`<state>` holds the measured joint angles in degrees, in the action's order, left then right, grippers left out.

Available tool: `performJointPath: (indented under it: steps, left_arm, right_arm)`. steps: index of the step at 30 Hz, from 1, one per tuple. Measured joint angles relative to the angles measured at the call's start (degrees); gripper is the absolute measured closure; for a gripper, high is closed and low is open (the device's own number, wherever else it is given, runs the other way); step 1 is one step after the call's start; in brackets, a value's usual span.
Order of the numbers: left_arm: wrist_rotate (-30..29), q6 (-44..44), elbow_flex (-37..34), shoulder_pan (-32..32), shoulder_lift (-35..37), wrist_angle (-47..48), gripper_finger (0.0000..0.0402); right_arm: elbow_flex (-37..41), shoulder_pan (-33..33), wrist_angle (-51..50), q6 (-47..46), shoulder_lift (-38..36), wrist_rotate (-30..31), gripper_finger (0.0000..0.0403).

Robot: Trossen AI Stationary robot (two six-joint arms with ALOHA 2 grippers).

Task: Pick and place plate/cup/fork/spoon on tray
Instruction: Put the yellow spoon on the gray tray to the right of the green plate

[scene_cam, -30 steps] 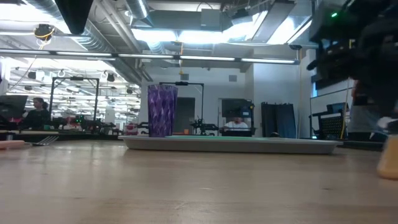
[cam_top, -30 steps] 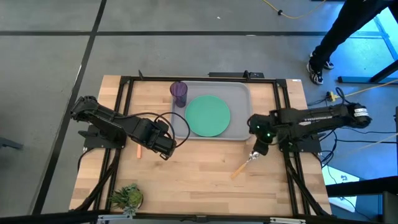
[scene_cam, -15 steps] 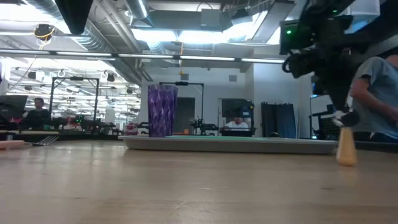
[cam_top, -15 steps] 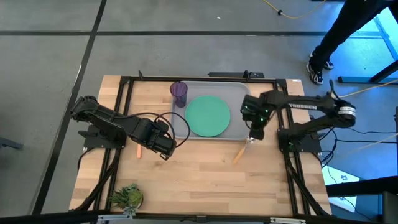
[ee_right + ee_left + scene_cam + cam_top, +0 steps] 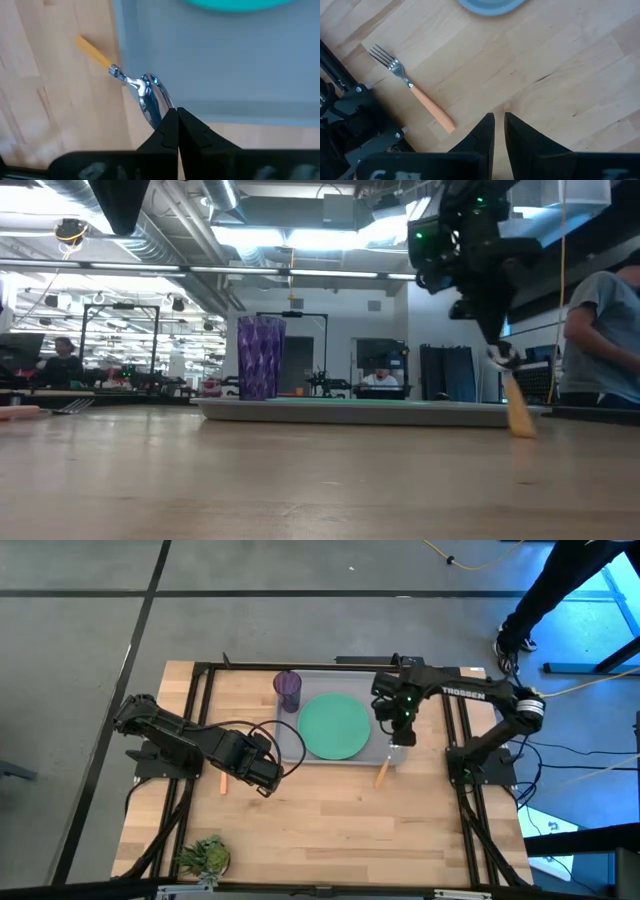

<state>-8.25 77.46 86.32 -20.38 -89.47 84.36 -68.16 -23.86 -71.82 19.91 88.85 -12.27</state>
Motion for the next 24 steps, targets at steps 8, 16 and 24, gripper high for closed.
performJointPath:
  steps: [8, 16, 24]
  left_arm:
    - [0.0, 0.0, 0.0, 0.0, 0.0, 0.0, 0.0365]
    - [0.0, 0.1, 0.0, 0.4, 0.0, 0.0, 0.0365]
    - [0.0, 0.0, 0.0, 2.5, 0.0, 0.0, 0.0365]
  right_arm:
    - [-9.0, -0.9, -7.3, 7.7, 3.7, 1.2, 0.0403]
    - [-13.1, -2.2, -10.0, 14.4, 5.2, 2.3, 0.0403]
    - [-16.2, -5.1, -9.6, 17.7, 5.2, 4.8, 0.0403]
